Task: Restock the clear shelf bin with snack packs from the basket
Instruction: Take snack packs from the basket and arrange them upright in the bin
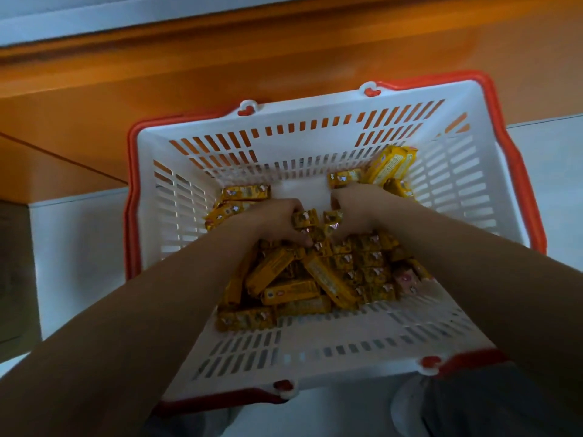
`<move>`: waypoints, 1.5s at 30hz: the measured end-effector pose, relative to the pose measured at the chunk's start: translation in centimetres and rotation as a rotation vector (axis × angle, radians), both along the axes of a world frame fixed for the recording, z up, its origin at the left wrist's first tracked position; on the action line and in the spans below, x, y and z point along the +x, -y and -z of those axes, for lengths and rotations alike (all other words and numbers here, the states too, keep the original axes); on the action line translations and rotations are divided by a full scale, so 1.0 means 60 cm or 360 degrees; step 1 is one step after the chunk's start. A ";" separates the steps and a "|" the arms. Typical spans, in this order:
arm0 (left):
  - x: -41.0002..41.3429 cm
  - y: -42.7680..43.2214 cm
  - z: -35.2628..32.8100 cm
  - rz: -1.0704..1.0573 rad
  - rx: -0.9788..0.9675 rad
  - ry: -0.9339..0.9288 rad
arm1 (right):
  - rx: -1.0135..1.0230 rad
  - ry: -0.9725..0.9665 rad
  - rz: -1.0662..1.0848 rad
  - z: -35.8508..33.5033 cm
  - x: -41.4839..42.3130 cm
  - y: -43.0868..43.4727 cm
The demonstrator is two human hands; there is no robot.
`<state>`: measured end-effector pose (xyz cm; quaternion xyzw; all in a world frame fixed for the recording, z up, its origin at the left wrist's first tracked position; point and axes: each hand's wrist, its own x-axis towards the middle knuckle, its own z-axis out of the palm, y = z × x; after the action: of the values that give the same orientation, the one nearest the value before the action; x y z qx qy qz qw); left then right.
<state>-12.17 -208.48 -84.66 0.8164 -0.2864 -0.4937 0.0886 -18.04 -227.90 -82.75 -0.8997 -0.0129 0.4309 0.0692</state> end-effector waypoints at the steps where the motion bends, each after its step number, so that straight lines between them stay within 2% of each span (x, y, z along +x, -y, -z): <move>1: 0.001 0.001 -0.001 -0.0010 -0.0011 -0.0025 | 0.0058 -0.0014 0.0092 0.000 0.000 0.002; 9: 0.007 -0.004 0.000 -0.0367 -0.0181 -0.0151 | 0.0359 -0.0067 0.0488 0.010 -0.004 0.010; 11: 0.006 -0.006 0.001 -0.0500 -0.0241 -0.0158 | 0.0458 -0.0035 0.0691 0.010 -0.008 0.017; 14: 0.006 -0.009 -0.009 -0.0877 -0.0498 -0.0153 | 0.0777 -0.0020 0.1093 -0.003 -0.015 0.028; 22: -0.001 0.022 -0.113 -0.1592 -0.0742 0.0135 | 0.1367 0.0429 0.1829 -0.098 -0.060 0.019; 25: -0.020 0.020 -0.164 -0.1821 -0.0804 -0.0085 | 0.1860 0.0433 0.2161 -0.152 -0.085 -0.007; 27: -0.040 0.014 -0.214 -0.2000 -0.0859 -0.0264 | 0.2028 0.0446 0.2261 -0.196 -0.095 -0.035; 31: -0.075 0.002 -0.336 -0.2267 -0.1013 -0.0398 | 0.1830 0.0532 0.2055 -0.295 -0.097 -0.088; 36: -0.107 -0.027 -0.476 -0.2199 -0.1275 -0.0309 | 0.1716 0.0476 0.1591 -0.441 -0.107 -0.107; 39: -0.122 -0.043 -0.543 -0.2151 -0.1471 -0.0240 | 0.1575 0.0657 0.1284 -0.515 -0.120 -0.108; 41: -0.124 -0.056 -0.579 -0.2106 -0.1556 -0.0200 | 0.1512 0.0835 0.1241 -0.549 -0.127 -0.112; 43: -0.124 -0.073 -0.613 -0.2026 -0.1598 -0.0174 | 0.1737 0.0800 0.1284 -0.574 -0.133 -0.120; 45: -0.120 -0.093 -0.644 -0.1972 -0.1590 -0.0149 | 0.2154 0.0556 0.1383 -0.594 -0.127 -0.133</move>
<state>-19.40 -202.90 -46.00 0.6693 0.0361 -0.2015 0.7143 -25.69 -219.95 -47.08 -0.6421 0.0689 0.1185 0.7542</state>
